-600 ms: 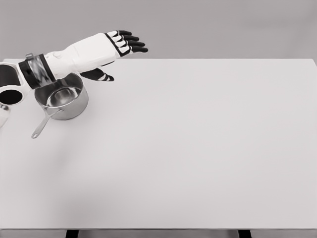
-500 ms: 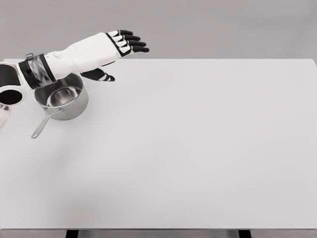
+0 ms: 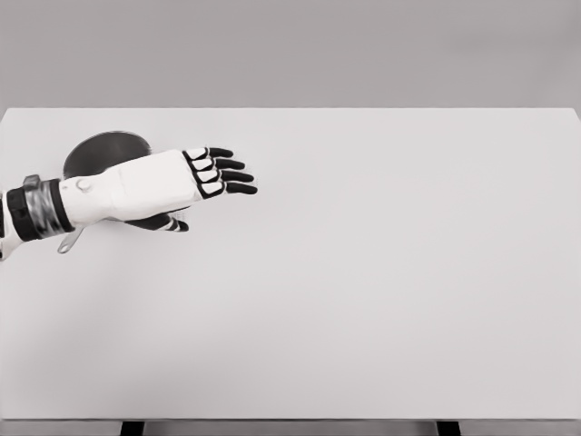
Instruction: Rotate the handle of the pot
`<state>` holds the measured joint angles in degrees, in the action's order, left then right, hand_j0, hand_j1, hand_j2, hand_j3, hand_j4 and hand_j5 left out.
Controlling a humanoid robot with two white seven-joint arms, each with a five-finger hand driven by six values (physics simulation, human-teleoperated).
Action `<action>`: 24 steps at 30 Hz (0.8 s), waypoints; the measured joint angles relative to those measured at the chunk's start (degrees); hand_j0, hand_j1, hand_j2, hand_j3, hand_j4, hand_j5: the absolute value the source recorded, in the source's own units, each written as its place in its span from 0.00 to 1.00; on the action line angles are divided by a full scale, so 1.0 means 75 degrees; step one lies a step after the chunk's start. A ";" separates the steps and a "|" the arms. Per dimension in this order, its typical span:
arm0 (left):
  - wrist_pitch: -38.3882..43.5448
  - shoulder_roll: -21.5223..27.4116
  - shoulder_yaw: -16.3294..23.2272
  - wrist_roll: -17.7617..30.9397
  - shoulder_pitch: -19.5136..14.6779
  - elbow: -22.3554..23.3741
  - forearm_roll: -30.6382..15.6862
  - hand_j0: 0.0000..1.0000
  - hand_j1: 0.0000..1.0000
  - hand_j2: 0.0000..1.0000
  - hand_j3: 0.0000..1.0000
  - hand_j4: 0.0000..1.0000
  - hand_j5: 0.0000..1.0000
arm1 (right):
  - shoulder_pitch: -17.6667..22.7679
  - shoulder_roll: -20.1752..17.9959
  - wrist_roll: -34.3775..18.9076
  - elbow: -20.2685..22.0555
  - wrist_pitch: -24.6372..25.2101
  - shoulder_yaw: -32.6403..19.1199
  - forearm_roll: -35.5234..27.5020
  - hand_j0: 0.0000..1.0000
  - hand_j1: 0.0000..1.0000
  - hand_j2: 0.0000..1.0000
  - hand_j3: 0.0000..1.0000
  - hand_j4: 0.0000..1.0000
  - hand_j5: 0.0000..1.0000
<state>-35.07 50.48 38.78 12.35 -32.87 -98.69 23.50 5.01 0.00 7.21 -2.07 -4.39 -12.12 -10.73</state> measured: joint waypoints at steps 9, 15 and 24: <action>0.0002 -0.0035 -0.0162 -0.0060 0.0609 0.0143 0.0062 1.00 1.00 1.00 1.00 1.00 1.00 | 0.0000 0.0000 0.0000 -0.0003 0.0001 0.0009 0.0000 1.00 1.00 1.00 1.00 1.00 1.00; 0.0002 -0.0050 -0.0516 -0.0074 0.0902 0.1050 0.0152 1.00 1.00 1.00 1.00 1.00 1.00 | 0.0000 0.0000 0.0000 -0.0004 0.0000 0.0010 0.0002 1.00 1.00 1.00 1.00 1.00 1.00; 0.0002 -0.0035 -0.0921 -0.0116 0.0914 0.1948 0.0163 1.00 1.00 1.00 1.00 1.00 1.00 | 0.0000 0.0000 0.0000 -0.0004 0.0001 0.0010 0.0000 1.00 1.00 1.00 1.00 1.00 1.00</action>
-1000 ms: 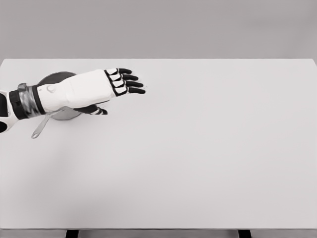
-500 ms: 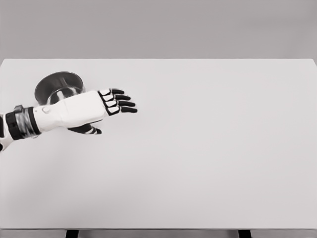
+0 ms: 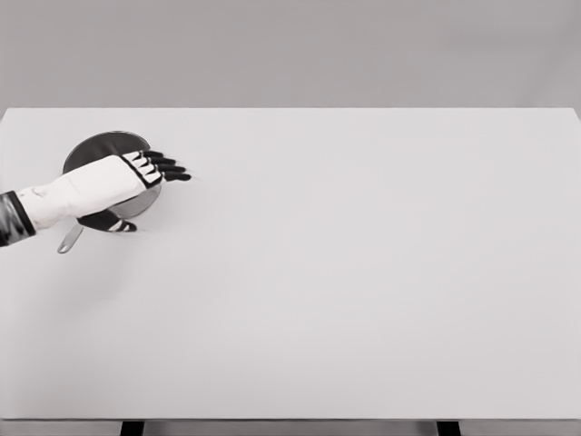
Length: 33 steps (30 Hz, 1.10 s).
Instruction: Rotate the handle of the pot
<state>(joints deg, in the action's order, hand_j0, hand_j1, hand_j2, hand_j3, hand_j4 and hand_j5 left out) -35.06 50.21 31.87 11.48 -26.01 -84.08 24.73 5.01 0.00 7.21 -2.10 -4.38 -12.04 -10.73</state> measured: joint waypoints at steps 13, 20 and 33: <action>0.0002 0.0132 -0.0047 -0.0387 0.0023 0.0535 0.0209 1.00 1.00 1.00 1.00 1.00 1.00 | 0.0000 0.0000 0.0000 0.0000 0.0000 0.0000 0.0000 1.00 1.00 1.00 1.00 1.00 1.00; 0.0002 0.0348 -0.0120 -0.0389 0.0023 0.0753 0.0247 1.00 1.00 1.00 1.00 1.00 1.00 | 0.0000 0.0000 0.0000 0.0000 -0.0001 -0.0001 0.0000 1.00 1.00 1.00 1.00 1.00 1.00; 0.0002 0.0546 -0.0284 -0.0389 -0.0082 0.1554 0.0541 1.00 1.00 1.00 1.00 1.00 1.00 | 0.0000 0.0000 0.0000 0.0000 -0.0001 0.0000 -0.0001 1.00 1.00 1.00 1.00 1.00 1.00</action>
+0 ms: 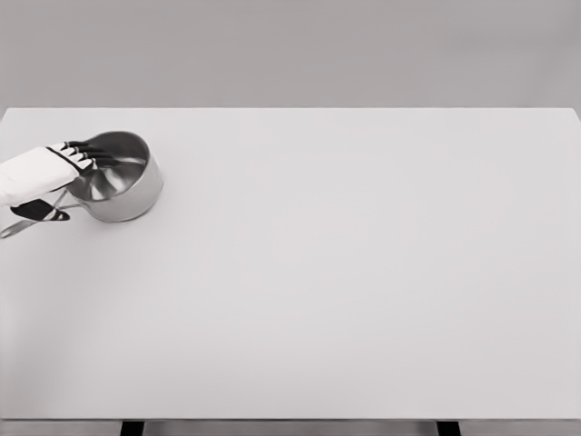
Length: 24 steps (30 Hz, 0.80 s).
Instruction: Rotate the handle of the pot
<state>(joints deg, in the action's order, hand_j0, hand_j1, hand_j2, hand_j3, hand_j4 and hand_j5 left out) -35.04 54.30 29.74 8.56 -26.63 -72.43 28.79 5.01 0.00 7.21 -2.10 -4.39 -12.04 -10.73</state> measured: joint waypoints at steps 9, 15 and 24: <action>0.0000 0.0065 -0.0082 -0.0001 -0.0269 0.0721 0.0134 1.00 1.00 1.00 1.00 1.00 1.00 | 0.0000 0.0000 0.0000 0.0000 0.0000 -0.0002 0.0002 1.00 1.00 1.00 1.00 1.00 1.00; 0.0000 -0.0033 -0.0156 0.0000 -0.0562 0.1189 0.0311 1.00 1.00 1.00 1.00 1.00 1.00 | 0.0000 0.0000 0.0000 0.0000 0.0001 0.0000 0.0002 1.00 1.00 1.00 1.00 1.00 1.00; -0.0001 -0.0357 -0.0156 0.0000 -0.0832 0.1598 0.0690 1.00 1.00 1.00 1.00 1.00 1.00 | 0.0000 0.0000 0.0000 0.0000 0.0001 0.0000 0.0001 1.00 1.00 1.00 1.00 1.00 1.00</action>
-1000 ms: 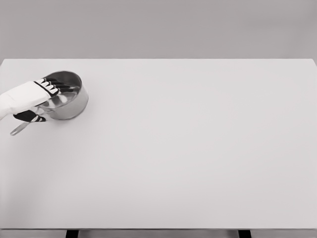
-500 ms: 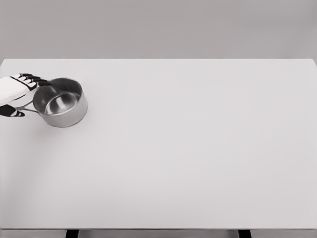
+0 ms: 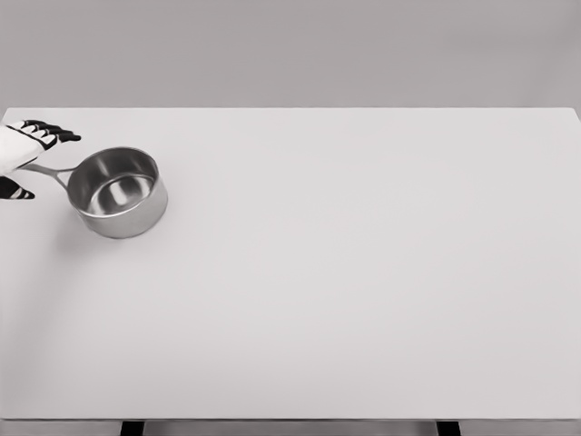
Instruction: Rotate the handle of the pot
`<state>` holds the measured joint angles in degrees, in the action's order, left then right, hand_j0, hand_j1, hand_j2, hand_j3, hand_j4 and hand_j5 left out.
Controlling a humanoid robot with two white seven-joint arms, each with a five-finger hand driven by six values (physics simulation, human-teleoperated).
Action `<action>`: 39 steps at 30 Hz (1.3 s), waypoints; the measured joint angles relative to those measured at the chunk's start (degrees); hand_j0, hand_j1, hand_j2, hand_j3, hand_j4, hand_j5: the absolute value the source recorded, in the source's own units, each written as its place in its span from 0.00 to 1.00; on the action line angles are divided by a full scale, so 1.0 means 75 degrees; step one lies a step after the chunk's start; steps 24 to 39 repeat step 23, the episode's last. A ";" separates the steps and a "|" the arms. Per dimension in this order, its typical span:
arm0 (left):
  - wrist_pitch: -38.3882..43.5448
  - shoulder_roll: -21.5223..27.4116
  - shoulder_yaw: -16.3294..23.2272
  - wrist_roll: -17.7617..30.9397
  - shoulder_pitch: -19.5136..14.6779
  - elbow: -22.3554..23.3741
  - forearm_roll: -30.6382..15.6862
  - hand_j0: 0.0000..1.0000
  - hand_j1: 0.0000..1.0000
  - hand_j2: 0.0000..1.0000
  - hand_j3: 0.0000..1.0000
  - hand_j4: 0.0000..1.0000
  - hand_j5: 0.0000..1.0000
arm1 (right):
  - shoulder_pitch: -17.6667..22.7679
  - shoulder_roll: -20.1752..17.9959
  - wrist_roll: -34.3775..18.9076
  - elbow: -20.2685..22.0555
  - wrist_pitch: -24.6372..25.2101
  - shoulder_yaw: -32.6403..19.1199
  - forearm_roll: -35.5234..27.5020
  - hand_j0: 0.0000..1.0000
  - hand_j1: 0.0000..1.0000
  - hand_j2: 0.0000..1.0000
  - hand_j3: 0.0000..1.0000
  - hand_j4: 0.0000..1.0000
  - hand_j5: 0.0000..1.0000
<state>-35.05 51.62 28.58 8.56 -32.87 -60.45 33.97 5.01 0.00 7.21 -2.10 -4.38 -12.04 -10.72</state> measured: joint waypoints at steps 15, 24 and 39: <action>0.0002 0.0217 -0.0380 0.0050 0.0024 -0.2991 -0.1740 1.00 1.00 1.00 1.00 1.00 1.00 | 0.0000 0.0000 0.0000 0.0000 0.0000 -0.0001 0.0001 1.00 1.00 1.00 1.00 1.00 1.00; 0.0000 -0.0128 -0.0180 0.0067 -0.0176 -0.3099 -0.1730 1.00 1.00 1.00 1.00 1.00 1.00 | 0.0000 0.0000 0.0000 0.0000 0.0001 -0.0002 0.0000 1.00 1.00 1.00 1.00 1.00 1.00; 0.0000 -0.0128 -0.0180 0.0067 -0.0176 -0.3099 -0.1730 1.00 1.00 1.00 1.00 1.00 1.00 | 0.0000 0.0000 0.0000 0.0000 0.0001 -0.0002 0.0000 1.00 1.00 1.00 1.00 1.00 1.00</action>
